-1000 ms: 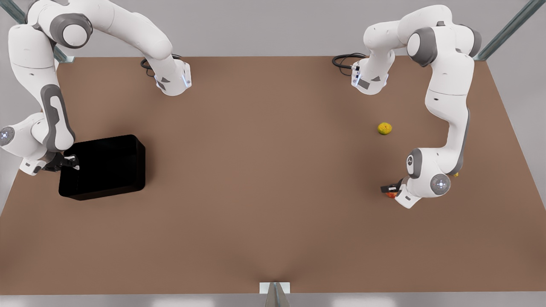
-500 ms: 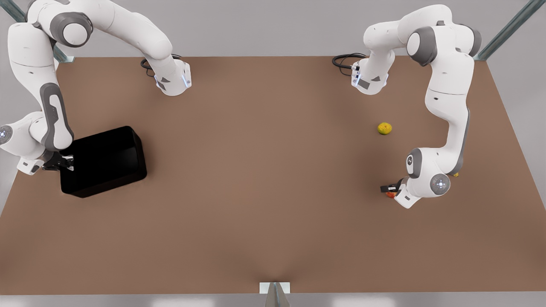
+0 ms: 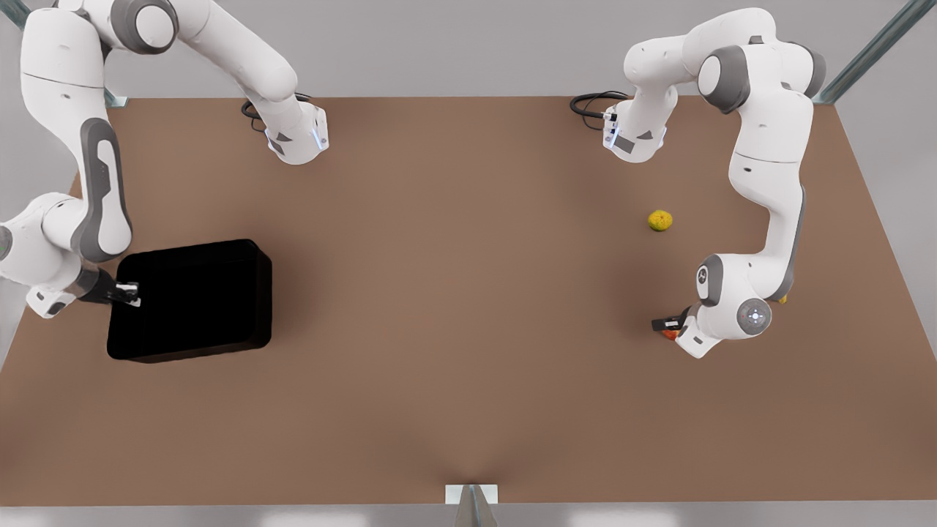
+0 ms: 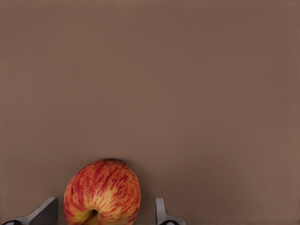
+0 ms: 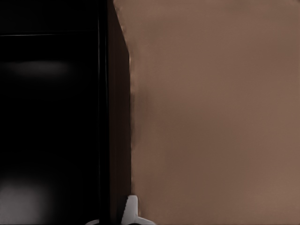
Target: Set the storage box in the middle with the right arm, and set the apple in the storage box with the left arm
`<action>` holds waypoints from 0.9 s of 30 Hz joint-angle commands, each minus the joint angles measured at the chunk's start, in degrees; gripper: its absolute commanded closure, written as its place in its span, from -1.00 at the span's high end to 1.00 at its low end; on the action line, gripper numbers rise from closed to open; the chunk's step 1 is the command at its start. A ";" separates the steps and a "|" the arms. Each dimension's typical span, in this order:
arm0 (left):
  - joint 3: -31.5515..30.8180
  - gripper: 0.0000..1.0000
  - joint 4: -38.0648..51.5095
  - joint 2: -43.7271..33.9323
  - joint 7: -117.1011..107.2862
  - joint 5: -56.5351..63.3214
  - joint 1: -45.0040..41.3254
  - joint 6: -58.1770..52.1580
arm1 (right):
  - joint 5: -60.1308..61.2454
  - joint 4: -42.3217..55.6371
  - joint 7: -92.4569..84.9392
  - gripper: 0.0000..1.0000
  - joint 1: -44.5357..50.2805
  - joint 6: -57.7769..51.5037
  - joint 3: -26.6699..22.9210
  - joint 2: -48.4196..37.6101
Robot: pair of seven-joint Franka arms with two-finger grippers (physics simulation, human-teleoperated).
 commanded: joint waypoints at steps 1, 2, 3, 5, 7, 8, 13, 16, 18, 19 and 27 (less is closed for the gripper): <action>0.00 1.00 0.11 0.02 0.00 0.02 0.00 0.01 | -0.10 0.01 0.59 -0.57 -0.15 -0.06 0.69 -0.05; 0.00 1.00 0.20 0.10 0.00 0.02 0.00 0.62 | -0.19 0.97 2.79 -0.57 0.12 -0.15 3.33 0.21; 0.00 1.00 0.20 0.19 0.00 0.02 0.00 0.80 | -0.10 1.15 5.60 -0.57 2.49 -0.58 3.86 0.12; 0.00 1.00 0.29 0.37 0.00 0.02 0.00 0.89 | -0.19 3.52 11.66 -0.57 7.58 -3.66 3.86 0.21; 0.00 0.99 0.29 0.37 0.00 0.02 0.09 0.80 | -0.10 6.24 18.96 -0.57 15.06 -5.07 3.86 0.83; 0.00 0.99 0.29 0.37 0.00 0.02 0.09 0.80 | -0.10 9.05 21.33 -0.57 18.48 -7.78 3.86 1.35; 0.00 0.99 0.20 0.37 0.00 0.02 0.09 0.80 | 1.13 20.22 39.17 -0.57 36.85 -12.97 3.16 6.28; 0.00 0.95 0.20 0.37 0.00 0.02 0.09 0.80 | 1.66 26.28 48.49 -0.57 45.55 -16.05 2.90 9.52; 0.00 0.88 0.20 0.45 0.00 0.02 0.18 0.80 | 1.74 30.33 53.15 -0.57 51.79 -17.28 0.00 11.99; 0.00 0.88 0.20 0.45 0.00 0.02 0.18 0.80 | 1.92 32.87 55.87 -0.57 54.69 -18.25 -0.88 13.74; 0.00 0.80 0.20 0.37 0.00 0.02 0.18 0.80 | 1.39 37.53 60.01 1.00 64.10 -15.44 -5.01 21.22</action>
